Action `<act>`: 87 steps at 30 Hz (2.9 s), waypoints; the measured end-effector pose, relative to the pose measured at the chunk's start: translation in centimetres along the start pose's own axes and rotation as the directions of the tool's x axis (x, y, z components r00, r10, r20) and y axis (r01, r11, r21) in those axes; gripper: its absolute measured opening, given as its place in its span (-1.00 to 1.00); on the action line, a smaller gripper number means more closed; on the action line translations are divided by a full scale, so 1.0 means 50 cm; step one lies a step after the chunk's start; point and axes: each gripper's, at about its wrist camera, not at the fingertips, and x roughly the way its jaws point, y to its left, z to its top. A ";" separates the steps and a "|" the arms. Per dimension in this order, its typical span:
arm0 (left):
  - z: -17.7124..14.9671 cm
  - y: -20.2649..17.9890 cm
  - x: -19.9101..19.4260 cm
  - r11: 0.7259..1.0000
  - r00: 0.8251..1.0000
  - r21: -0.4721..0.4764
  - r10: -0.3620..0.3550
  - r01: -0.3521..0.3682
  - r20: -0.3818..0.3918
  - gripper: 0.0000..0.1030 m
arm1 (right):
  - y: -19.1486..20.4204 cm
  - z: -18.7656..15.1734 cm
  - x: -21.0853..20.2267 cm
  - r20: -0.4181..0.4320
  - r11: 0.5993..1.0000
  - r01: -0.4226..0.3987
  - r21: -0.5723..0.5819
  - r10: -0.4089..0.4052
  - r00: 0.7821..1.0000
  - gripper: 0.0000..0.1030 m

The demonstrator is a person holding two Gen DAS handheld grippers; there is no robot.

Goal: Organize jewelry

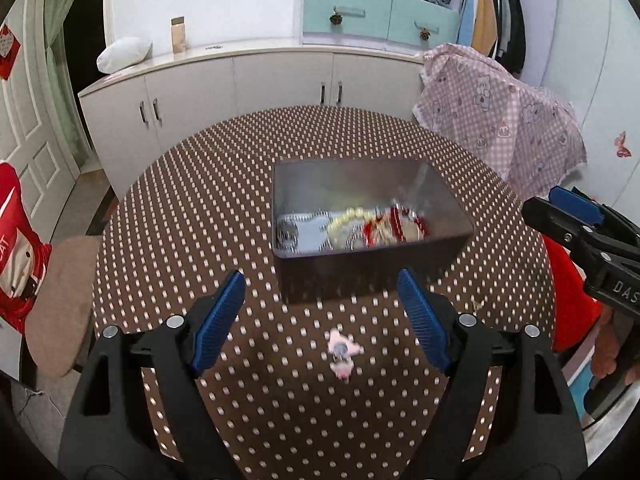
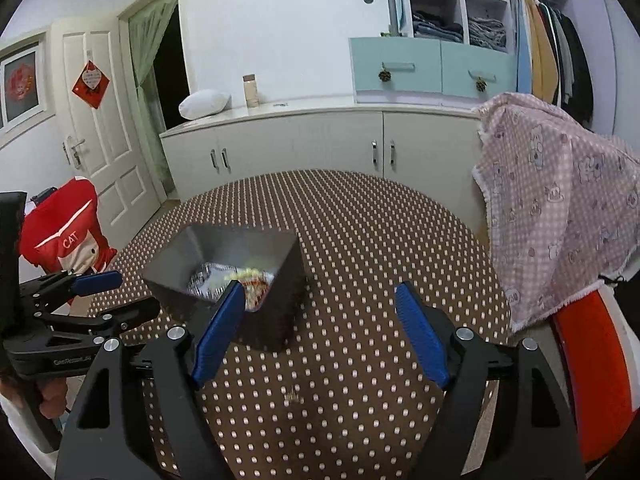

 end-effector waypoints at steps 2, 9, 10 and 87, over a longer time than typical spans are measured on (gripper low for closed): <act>-0.016 -0.001 0.003 1.000 1.000 -0.002 -0.001 0.001 -0.010 0.52 | 0.000 -0.018 0.004 -0.012 1.000 0.002 0.007 -0.002 1.000 0.44; -0.066 -0.003 0.035 1.000 0.999 0.001 -0.009 0.009 -0.052 0.52 | 0.000 -0.071 0.014 -0.039 1.000 0.013 0.026 -0.012 0.999 0.44; -0.071 -0.006 0.039 1.000 0.999 0.009 -0.004 0.004 -0.050 0.52 | 0.001 -0.077 0.016 -0.042 0.999 0.014 0.030 -0.013 0.999 0.43; 0.006 0.023 -0.006 0.996 0.921 -0.005 -0.082 0.091 0.381 0.40 | 0.072 0.013 0.071 0.073 0.995 -0.078 -0.064 0.083 0.994 -0.17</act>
